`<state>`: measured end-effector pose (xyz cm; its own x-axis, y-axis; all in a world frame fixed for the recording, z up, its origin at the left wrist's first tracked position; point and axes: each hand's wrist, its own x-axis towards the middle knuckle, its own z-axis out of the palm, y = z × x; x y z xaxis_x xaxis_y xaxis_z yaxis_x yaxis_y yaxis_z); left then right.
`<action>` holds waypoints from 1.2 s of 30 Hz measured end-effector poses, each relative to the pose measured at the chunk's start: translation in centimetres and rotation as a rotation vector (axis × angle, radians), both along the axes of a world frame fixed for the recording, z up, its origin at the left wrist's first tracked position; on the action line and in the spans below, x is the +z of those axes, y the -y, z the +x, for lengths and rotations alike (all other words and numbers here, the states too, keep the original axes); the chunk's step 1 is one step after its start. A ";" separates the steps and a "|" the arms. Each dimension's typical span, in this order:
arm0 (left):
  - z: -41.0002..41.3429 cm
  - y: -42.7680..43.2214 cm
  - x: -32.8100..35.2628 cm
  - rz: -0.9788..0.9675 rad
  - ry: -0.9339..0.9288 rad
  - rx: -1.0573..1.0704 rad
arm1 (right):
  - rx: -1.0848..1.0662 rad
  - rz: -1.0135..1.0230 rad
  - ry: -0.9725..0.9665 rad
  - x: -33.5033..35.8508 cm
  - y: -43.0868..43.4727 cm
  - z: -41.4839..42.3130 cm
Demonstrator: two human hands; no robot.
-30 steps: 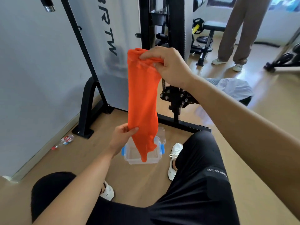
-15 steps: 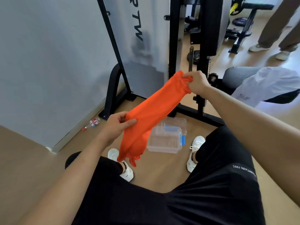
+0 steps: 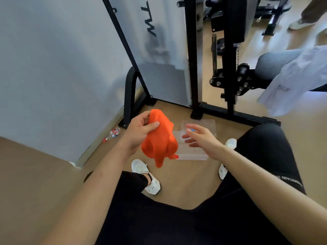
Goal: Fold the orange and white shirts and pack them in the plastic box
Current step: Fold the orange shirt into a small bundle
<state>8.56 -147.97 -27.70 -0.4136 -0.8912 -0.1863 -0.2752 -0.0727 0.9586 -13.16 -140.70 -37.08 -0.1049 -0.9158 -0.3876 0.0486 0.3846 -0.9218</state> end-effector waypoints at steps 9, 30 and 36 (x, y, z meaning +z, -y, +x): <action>-2.6 -1.8 -1.9 0.163 -0.198 0.010 | 0.006 -0.092 0.139 -0.8 -0.5 1.1; -1.1 -2.6 -4.7 -0.237 0.177 -0.106 | 0.283 -0.399 -0.273 6.6 1.9 -0.3; -2.2 -2.3 -4.6 -0.248 0.033 0.022 | 0.331 -0.430 -0.494 9.5 2.3 -1.8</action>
<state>6.31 -145.66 -32.28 -0.3910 -0.9200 0.0261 -0.3076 0.1573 0.9384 -14.97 -143.03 -27.54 0.1339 -0.9904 0.0342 -0.4675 -0.0935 -0.8790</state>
